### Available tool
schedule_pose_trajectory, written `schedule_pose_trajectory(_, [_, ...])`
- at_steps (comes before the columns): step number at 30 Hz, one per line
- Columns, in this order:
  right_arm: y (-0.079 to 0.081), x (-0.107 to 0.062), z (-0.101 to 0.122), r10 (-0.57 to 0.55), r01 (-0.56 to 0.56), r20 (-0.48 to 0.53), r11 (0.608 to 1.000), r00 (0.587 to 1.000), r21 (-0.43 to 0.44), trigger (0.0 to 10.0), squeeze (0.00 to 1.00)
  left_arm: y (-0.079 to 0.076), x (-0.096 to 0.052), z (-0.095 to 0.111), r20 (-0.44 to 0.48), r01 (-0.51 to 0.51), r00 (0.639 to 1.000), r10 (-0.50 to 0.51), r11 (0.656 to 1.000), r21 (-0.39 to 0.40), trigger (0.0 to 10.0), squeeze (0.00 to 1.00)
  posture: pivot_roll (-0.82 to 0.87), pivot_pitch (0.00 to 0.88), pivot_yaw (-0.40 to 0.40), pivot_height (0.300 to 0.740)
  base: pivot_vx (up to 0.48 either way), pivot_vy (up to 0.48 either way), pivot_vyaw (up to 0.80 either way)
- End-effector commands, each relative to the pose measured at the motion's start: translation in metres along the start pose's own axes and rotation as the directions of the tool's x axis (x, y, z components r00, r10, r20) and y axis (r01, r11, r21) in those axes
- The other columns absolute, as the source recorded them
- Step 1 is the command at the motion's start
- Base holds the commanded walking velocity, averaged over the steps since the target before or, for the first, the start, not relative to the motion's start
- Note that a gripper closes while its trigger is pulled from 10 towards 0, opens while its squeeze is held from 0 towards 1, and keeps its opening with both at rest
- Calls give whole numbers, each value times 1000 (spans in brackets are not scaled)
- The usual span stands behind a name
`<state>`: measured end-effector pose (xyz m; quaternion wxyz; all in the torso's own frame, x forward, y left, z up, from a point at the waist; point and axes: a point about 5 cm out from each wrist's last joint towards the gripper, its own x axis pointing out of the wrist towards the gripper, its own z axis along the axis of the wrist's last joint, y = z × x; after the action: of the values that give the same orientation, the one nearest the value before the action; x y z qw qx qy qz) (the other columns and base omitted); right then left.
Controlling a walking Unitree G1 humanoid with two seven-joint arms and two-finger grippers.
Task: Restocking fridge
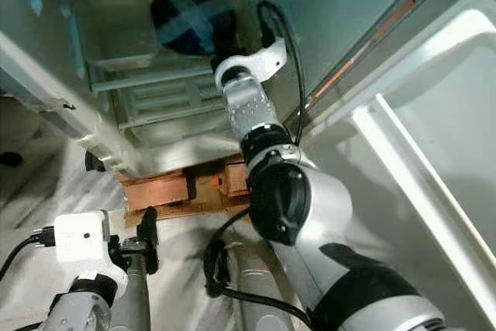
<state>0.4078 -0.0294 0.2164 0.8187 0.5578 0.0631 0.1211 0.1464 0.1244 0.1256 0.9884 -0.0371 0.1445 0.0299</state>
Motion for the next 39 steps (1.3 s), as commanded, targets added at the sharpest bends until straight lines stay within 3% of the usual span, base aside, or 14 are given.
schedule_pose_trajectory(1, [-17, -5, -6, -36, 32, -39, 994, 999, -100, 10000, 1000, 1, 5, -5, -18, -10, 1000, 10, 1000, -9, 10000, 0, 321, 347, -235, 740, 0, 0, 0])
schedule_pose_trajectory(5, [-32, -9, 0, -53, 33, -71, 966, 996, -258, 10000, 1000, 1, 18, -3, 6, 6, 1000, -6, 1000, -1, 10000, 0, 305, 309, -227, 740, 0, 0, 0])
schedule_pose_trajectory(9, [-38, -11, 5, -36, 6, -88, 948, 995, -317, 10000, 1000, 1, 28, 1, 32, 18, 999, -18, 1000, 8, 10000, 0, 294, 279, -216, 740, 0, 0, 0])
schedule_pose_trajectory(15, [-40, -13, 9, 52, -113, -142, 877, 989, -466, 10000, 1000, 4, 48, 8, 84, 40, 996, -42, 999, 28, 10000, 0, 270, 222, -193, 740, 0, 0, 0])
schedule_pose_trajectory(16, [-41, -15, 11, 89, -161, -162, 845, 983, -511, 10000, 1000, 4, 55, 11, 106, 48, 993, -51, 998, 33, 10000, 0, 255, 201, -181, 740, 0, 0, 0])
schedule_pose_trajectory(19, [-47, -20, 11, 141, -243, -219, 794, 965, -557, 10000, 1000, 4, 65, 16, 144, 69, 987, -75, 996, 52, 10000, 0, 241, 168, -164, 740, 0, 0, 0])
schedule_pose_trajectory(25, [-56, -26, 12, 176, -306, -269, 750, 947, -586, 10000, 1000, 6, 76, 20, 174, 86, 980, -98, 993, 79, 10000, 0, 224, 124, -138, 740, 0, 0, 0])
schedule_pose_trajectory(26, [-61, -30, 12, 196, -337, -288, 717, 937, -610, 10000, 1000, 9, 82, 20, 184, 86, 977, -103, 992, 96, 10000, 0, 216, 101, -124, 740, 0, 0, 0])
schedule_pose_trajectory(27, [-67, -37, 11, 233, -387, -315, 671, 920, -632, 10000, 910, 12, 85, 20, 194, 87, 975, -109, 989, 116, 10000, 0, 210, 86, -113, 740, 0, 0, 0])
schedule_pose_trajectory(28, [-69, -39, 10, 246, -404, -326, 658, 913, -635, 10000, 910, 12, 86, 20, 198, 88, 974, -111, 989, 122, 10000, 0, 210, 86, -113, 740, 0, 0, 0])
schedule_pose_trajectory(29, [-71, -42, 9, 256, -420, -337, 643, 906, -641, 10000, 341, 14, 87, 21, 201, 87, 973, -113, 988, 130, 10000, 0, 205, 78, -104, 740, 0, 0, 0])
schedule_pose_trajectory(30, [-74, -46, 8, 268, -437, -348, 628, 898, -644, 10000, 0, 15, 88, 21, 204, 88, 972, -115, 986, 138, 10000, 0, 199, 70, -95, 740, 0, 0, 0])
schedule_pose_trajectory(36, [-96, -73, 3, 278, -456, -363, 579, 889, -675, 10000, 0, 24, 97, 23, 225, 80, 968, -116, 983, 163, 10000, 0, 178, 30, -50, 740, 0, 0, 0])
schedule_pose_trajectory(39, [-111, -98, 3, 255, -430, -347, 568, 902, -702, 10000, 0, 27, 96, 25, 246, 71, 962, -116, 980, 184, 10000, 0, 168, 12, -32, 740, 0, 0, 0])
